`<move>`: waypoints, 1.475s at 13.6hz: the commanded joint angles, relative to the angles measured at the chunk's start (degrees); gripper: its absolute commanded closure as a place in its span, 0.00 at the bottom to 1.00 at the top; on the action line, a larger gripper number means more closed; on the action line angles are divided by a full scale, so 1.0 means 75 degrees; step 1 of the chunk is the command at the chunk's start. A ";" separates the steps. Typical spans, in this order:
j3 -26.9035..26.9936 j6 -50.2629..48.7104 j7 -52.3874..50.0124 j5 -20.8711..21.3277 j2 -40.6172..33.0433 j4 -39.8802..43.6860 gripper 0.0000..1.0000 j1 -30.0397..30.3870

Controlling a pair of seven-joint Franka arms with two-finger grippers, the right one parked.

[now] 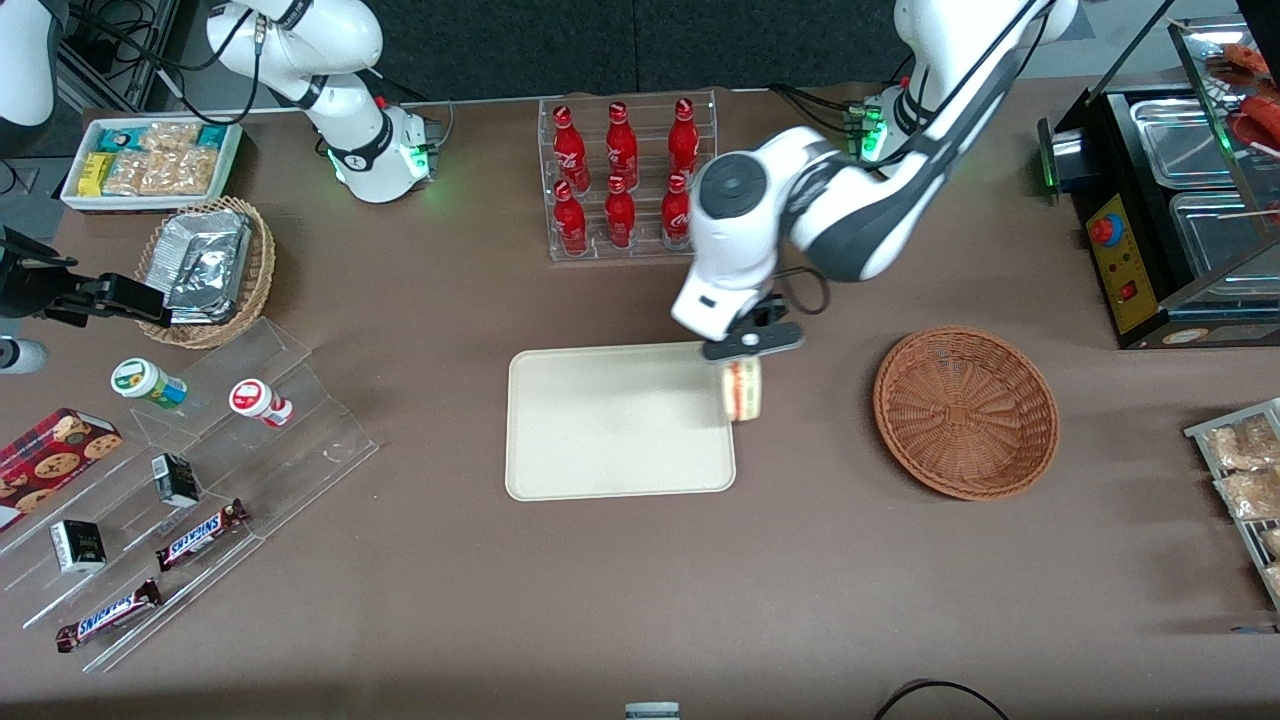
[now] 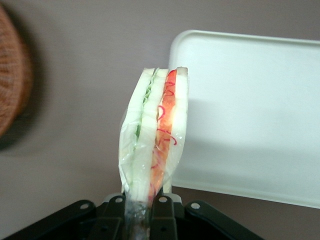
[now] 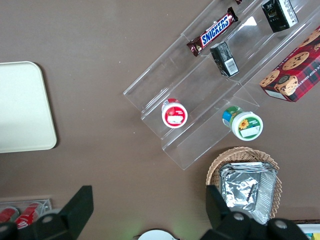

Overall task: Place sandwich from basket to tray
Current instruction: 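Lower the sandwich upright onto the cream tray and open the left gripper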

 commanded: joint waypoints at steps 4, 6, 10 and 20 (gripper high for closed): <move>-0.0016 -0.0066 -0.0777 0.1249 0.2094 0.1599 1.00 -0.0938; -0.0005 0.0168 -0.1105 0.1355 0.2353 0.1776 1.00 -0.1068; 0.0018 0.0438 -0.1656 0.1648 0.2728 0.2104 1.00 -0.1313; 0.0968 0.0732 -0.1611 0.1625 0.2893 0.2328 0.01 -0.2064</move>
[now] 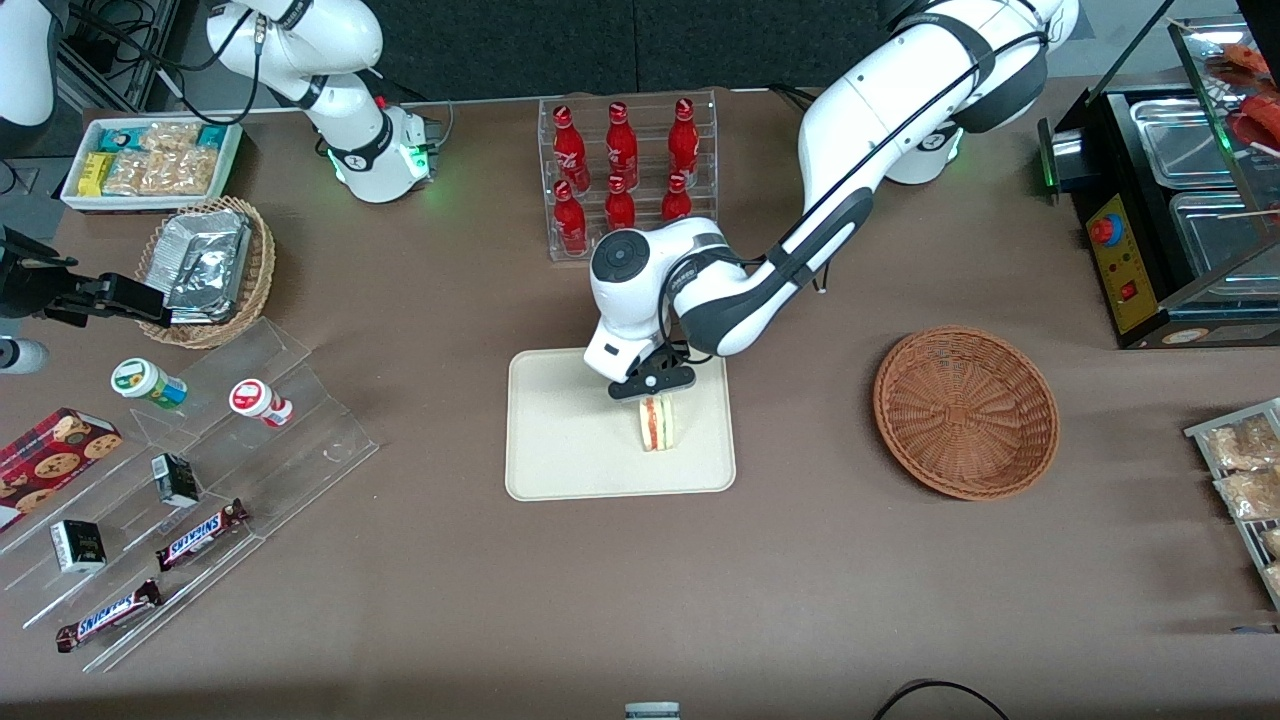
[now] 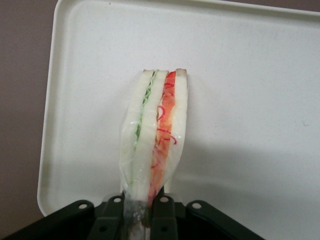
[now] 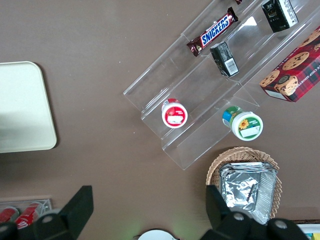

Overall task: Place sandwich from basket to tray
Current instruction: 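Lower the sandwich upright onto the cream tray and open the left gripper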

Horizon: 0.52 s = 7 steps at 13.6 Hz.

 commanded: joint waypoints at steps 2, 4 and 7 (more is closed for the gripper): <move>0.0042 -0.0121 0.0000 0.0044 -0.0075 0.0239 0.01 -0.0038; 0.0018 -0.0354 -0.0035 -0.0027 -0.0484 0.0286 0.01 0.0055; -0.0041 -0.1163 0.0023 -0.0995 -0.1408 0.0368 0.00 0.0383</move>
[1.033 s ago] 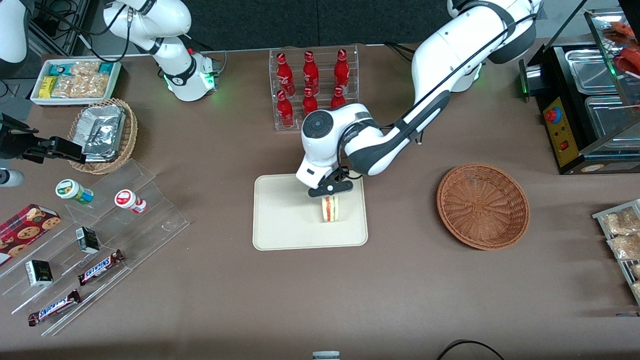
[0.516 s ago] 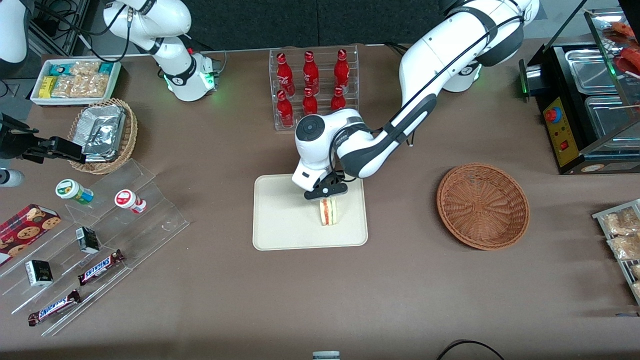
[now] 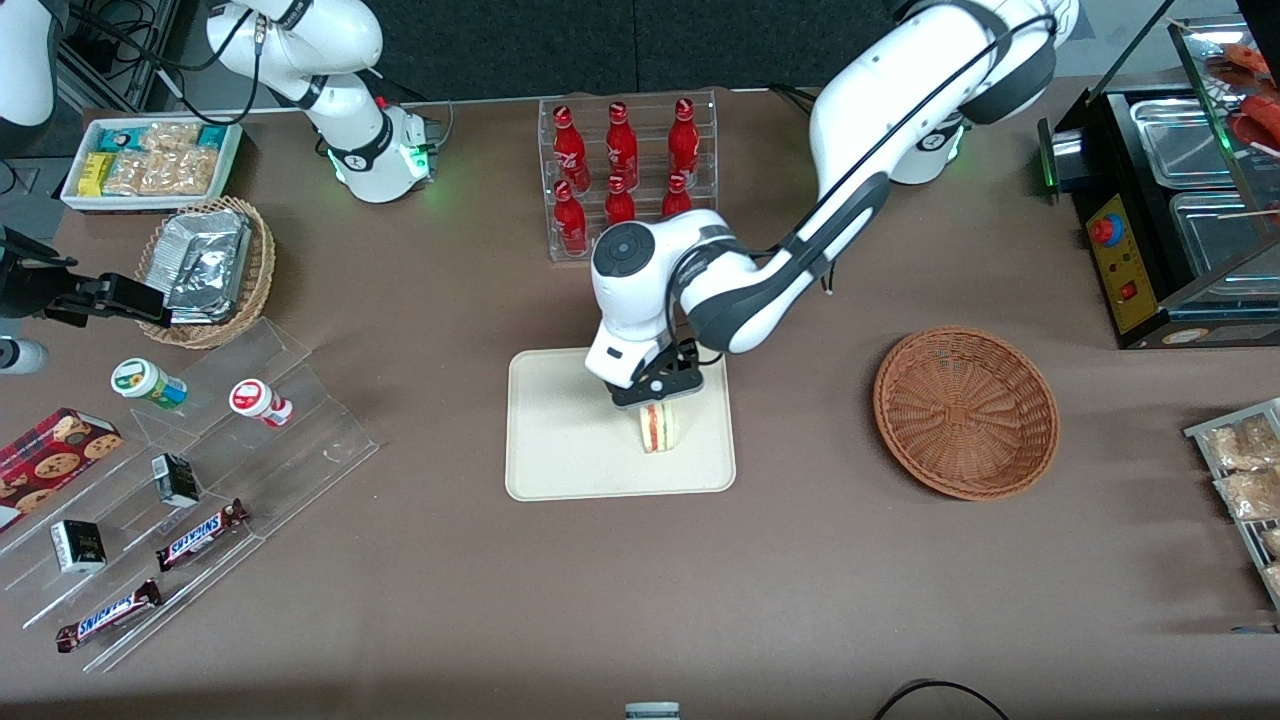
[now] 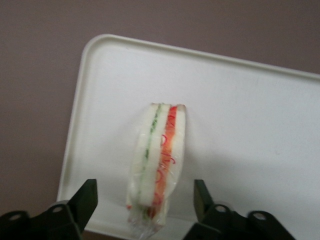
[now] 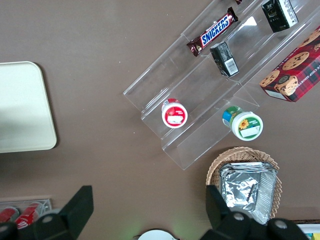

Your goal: Place sandwich from basket to tray

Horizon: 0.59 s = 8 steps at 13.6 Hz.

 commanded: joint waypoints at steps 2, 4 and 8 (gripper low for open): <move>-0.0035 -0.0983 0.0154 -0.1199 -0.1505 -0.0114 0.00 0.0645; -0.0012 -0.1568 0.0820 -0.1902 -0.2196 -0.0103 0.00 0.1009; -0.0012 -0.3067 0.1908 -0.2559 -0.3391 -0.0126 0.00 0.2028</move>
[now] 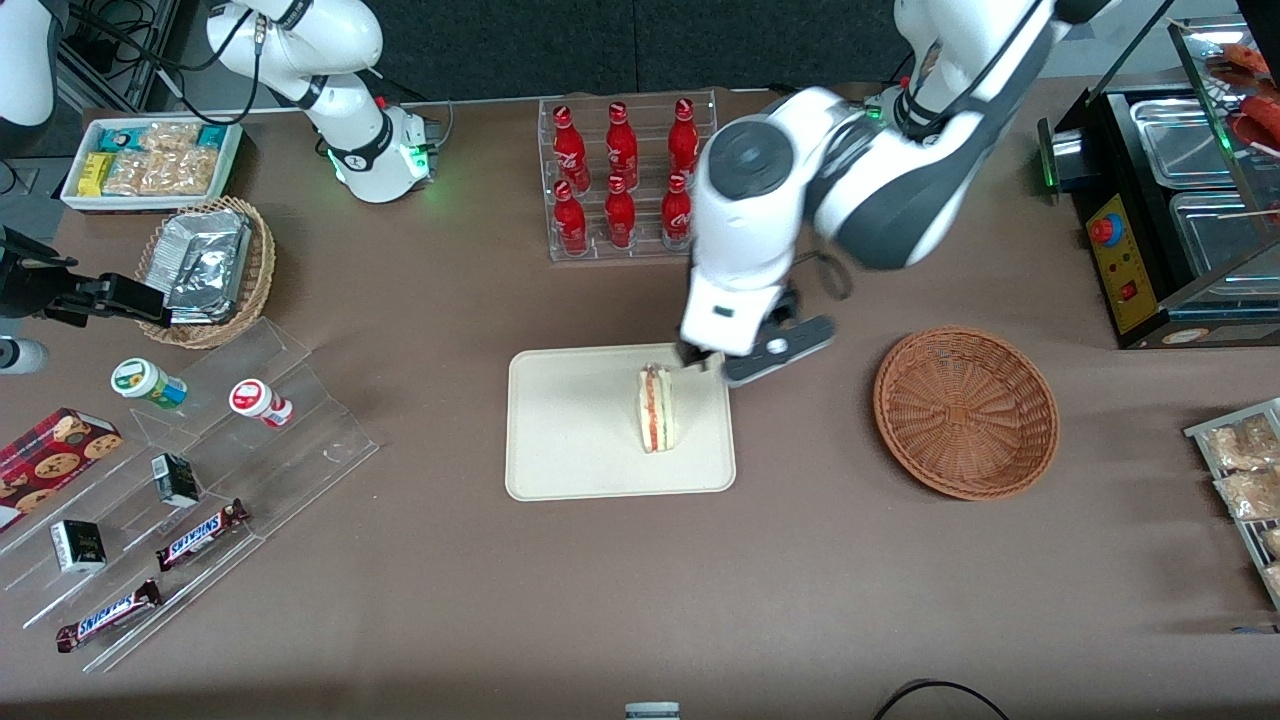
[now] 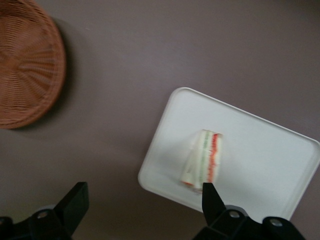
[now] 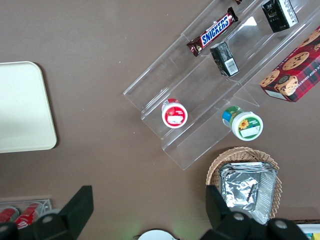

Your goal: Place sandwich from basket to tray

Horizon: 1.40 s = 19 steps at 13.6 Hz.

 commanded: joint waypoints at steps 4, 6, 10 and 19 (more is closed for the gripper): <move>-0.0004 -0.1692 0.2755 -0.1079 -0.1632 -0.0320 0.00 0.1854; -0.0004 -0.1997 0.3576 -0.1138 -0.1833 -0.0320 0.00 0.2405; 0.1268 -0.2384 0.5624 -0.1885 -0.2487 -0.0331 0.00 0.2631; 0.4858 -0.2374 0.8408 -0.2334 -0.4328 -0.1959 0.00 0.1050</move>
